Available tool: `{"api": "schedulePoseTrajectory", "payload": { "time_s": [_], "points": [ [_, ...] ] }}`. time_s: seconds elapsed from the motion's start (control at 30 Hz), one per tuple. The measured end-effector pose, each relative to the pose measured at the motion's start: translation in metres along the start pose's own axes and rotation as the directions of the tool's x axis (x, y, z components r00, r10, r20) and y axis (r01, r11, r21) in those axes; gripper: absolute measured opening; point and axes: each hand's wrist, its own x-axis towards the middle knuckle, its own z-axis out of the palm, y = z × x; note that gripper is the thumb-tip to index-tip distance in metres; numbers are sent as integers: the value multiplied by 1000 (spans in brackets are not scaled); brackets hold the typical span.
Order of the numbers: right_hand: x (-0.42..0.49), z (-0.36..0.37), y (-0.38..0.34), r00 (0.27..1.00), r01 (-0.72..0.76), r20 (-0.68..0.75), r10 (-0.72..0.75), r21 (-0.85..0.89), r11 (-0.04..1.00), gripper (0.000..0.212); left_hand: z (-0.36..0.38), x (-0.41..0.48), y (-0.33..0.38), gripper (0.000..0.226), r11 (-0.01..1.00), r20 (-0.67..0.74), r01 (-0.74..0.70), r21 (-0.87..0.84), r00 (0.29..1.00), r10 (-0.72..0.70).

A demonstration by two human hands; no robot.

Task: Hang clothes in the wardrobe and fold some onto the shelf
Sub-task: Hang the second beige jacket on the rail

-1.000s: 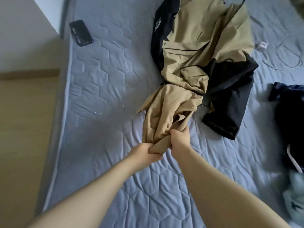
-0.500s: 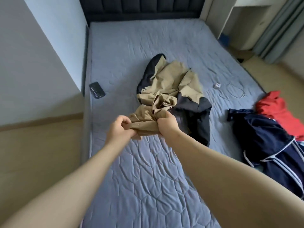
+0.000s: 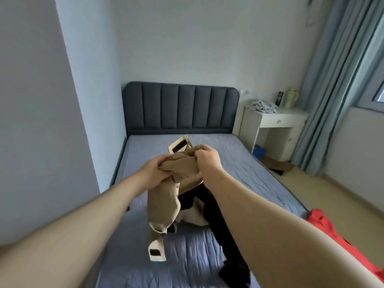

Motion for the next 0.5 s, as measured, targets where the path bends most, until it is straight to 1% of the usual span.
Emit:
{"api": "schedulePoseTrajectory", "payload": {
  "time_s": [0.07, 0.17, 0.27, 0.37, 0.4, 0.43, 0.47, 0.5],
  "points": [
    [-4, -4, -31, 998, 65, 9, -65, 48, 997, 38, -15, 4, 25, 18, 998, -47, -2, -58, 999, -1],
    [-14, -10, -76, 984, 164, 42, -171, 141, 976, 40, -44, 4, 64, 18, 997, -233, -75, -19, 970, 69],
    [-21, -13, -117, 966, 249, 37, -258, 150, 957, 37, -73, 4, 99, 22, 982, -370, -181, 48, 910, 186],
    [-23, -16, -152, 944, 324, 22, -329, 120, 938, 33, -95, 3, 128, 20, 955, -480, -275, 113, 826, 295],
    [-22, -17, -160, 938, 342, 16, -346, 104, 934, 35, -101, 3, 134, 19, 951, -514, -277, 138, 801, 308],
    [-21, -16, -165, 935, 353, 14, -355, 85, 932, 36, -107, 3, 139, 18, 953, -539, -250, 172, 786, 304],
    [-21, -16, -168, 936, 351, 14, -352, 51, 935, 35, -112, 3, 142, 20, 958, -546, -192, 215, 790, 281],
    [-20, -15, -168, 944, 329, 13, -329, 4, 944, 30, -117, 2, 143, 22, 956, -531, -107, 273, 812, 243]
  ]
}}
